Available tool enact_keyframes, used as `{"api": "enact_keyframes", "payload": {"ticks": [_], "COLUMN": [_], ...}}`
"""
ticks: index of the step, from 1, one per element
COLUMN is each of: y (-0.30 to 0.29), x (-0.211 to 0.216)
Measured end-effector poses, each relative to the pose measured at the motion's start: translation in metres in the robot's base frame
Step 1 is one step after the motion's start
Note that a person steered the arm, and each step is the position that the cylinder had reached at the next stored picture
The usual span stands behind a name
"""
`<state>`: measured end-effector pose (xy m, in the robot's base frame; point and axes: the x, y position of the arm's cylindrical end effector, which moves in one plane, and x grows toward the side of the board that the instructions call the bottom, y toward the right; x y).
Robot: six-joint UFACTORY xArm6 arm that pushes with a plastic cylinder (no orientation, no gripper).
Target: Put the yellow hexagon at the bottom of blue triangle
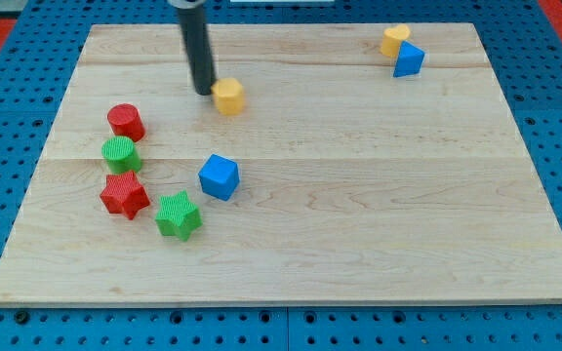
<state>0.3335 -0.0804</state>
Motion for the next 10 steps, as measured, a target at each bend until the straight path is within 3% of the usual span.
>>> {"api": "enact_keyframes", "payload": {"ticks": [3, 5, 7, 10], "y": [0.028, 0.093, 0.217, 0.255], "x": [0.039, 0.064, 0.033, -0.01]}}
